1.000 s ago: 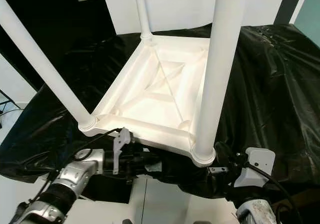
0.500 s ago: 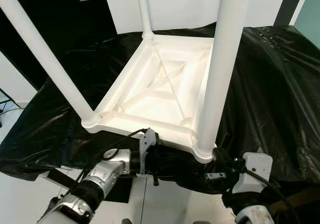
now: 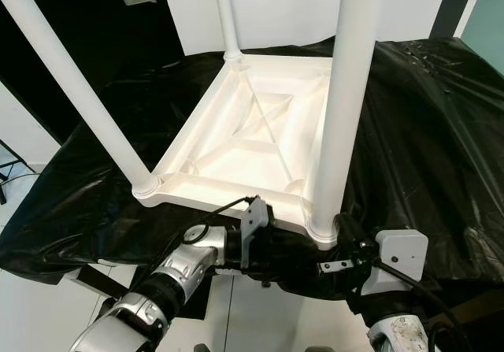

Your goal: Building children table

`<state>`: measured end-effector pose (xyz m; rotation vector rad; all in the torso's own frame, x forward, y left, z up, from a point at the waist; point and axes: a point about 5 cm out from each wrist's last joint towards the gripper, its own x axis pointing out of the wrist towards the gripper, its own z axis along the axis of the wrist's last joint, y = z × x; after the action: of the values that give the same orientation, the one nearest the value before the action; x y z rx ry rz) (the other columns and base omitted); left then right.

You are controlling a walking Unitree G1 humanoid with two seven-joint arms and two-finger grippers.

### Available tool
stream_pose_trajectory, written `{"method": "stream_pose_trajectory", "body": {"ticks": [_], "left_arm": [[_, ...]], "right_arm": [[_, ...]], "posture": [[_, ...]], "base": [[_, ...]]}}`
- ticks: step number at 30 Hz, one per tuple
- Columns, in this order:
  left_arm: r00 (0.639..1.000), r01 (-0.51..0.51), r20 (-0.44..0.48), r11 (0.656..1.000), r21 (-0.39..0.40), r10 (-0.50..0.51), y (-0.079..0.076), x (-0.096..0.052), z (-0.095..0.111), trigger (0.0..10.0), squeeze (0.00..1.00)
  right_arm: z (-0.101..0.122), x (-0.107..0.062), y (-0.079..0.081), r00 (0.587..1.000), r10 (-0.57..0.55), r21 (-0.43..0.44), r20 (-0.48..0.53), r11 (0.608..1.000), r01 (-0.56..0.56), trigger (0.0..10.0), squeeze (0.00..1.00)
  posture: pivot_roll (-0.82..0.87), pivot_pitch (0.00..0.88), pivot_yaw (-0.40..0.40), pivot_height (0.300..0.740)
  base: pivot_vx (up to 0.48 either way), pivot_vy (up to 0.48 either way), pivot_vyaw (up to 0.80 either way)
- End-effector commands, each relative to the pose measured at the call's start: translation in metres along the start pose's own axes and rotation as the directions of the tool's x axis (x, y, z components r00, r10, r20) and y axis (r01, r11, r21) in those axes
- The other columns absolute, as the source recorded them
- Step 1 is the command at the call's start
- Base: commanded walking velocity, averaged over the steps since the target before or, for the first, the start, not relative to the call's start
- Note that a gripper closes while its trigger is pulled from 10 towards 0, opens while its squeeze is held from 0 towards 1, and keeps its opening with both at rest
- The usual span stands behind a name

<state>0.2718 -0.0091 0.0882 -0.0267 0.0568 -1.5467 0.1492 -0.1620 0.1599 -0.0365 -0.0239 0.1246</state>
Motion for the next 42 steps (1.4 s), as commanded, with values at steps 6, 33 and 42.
{"method": "stream_pose_trajectory", "body": {"ticks": [6,33,42], "left_arm": [[0.990,-0.125,0.069,0.992,-0.015,0.126,0.002,0.010,0.006,10.0,0.00],[0.981,-0.092,0.163,0.994,-0.061,0.101,-0.004,0.017,0.009,10.0,0.00],[0.934,-0.319,0.149,0.945,-0.067,0.326,0.025,-0.017,0.013,10.0,0.00]], "right_arm": [[-0.007,0.002,0.009,0.997,0.070,0.037,-0.033,0.997,-0.069,10.0,0.00],[0.025,0.096,0.018,0.969,0.157,0.014,0.192,0.987,-0.163,10.0,0.00],[0.023,0.094,0.004,0.981,0.009,0.084,0.194,0.996,-0.026,10.0,0.00]], "posture": [[-0.27,0.037,0.096,0.740],[-0.23,0.029,0.093,0.740],[-0.22,0.025,0.082,0.740]], "base": [[0.000,0.000,0.00],[0.000,0.000,0.00],[0.000,0.000,0.00]]}}
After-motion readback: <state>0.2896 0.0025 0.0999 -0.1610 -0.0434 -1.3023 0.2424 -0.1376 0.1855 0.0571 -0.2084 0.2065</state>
